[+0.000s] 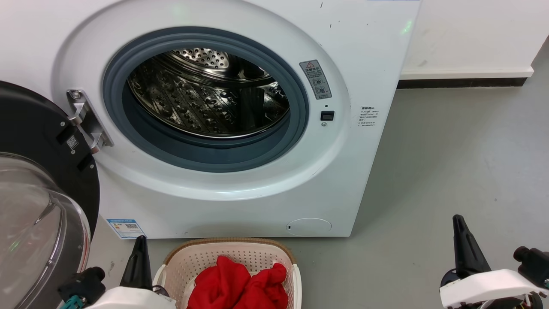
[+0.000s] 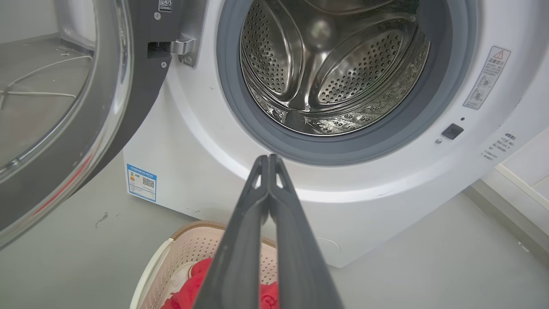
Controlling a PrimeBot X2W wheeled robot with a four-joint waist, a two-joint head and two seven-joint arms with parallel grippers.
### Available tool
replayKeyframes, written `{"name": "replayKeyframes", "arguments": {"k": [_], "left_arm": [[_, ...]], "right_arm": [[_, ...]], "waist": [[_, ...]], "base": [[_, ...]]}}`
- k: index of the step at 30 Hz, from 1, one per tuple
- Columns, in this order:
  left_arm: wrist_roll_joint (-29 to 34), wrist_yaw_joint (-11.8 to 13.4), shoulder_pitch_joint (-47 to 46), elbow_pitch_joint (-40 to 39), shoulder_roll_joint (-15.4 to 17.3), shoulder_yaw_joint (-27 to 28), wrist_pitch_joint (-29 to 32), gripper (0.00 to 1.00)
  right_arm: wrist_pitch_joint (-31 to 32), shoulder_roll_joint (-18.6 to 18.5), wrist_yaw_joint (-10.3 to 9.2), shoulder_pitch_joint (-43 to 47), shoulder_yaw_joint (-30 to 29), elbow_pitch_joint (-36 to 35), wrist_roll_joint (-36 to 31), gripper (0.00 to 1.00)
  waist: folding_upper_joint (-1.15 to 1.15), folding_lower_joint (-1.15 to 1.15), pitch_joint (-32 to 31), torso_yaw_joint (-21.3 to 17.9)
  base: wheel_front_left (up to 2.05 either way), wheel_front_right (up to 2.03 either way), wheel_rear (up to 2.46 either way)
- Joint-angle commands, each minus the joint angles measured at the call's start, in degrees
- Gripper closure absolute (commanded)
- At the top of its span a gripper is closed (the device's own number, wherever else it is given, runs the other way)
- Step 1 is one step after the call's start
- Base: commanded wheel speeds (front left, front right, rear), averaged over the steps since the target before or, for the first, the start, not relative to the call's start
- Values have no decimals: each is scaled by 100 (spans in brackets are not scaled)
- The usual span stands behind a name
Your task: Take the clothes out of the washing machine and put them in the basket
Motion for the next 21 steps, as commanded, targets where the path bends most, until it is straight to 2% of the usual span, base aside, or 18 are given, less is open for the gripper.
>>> {"name": "replayKeyframes", "arguments": {"k": [1,21], "left_arm": [[-189,-25,-167,-69,13,22,31,100],[-1976,-112,-382,42,12,64,454,100]], "right_arm": [[31,-23,-1,-196,-20,-63,180,100],[461,-34,-1,-348,-93,40,1890,100]], "waist": [[0,0,0,1],[0,0,-7,27]], "base": [[0,0,0],[0,0,0]]}}
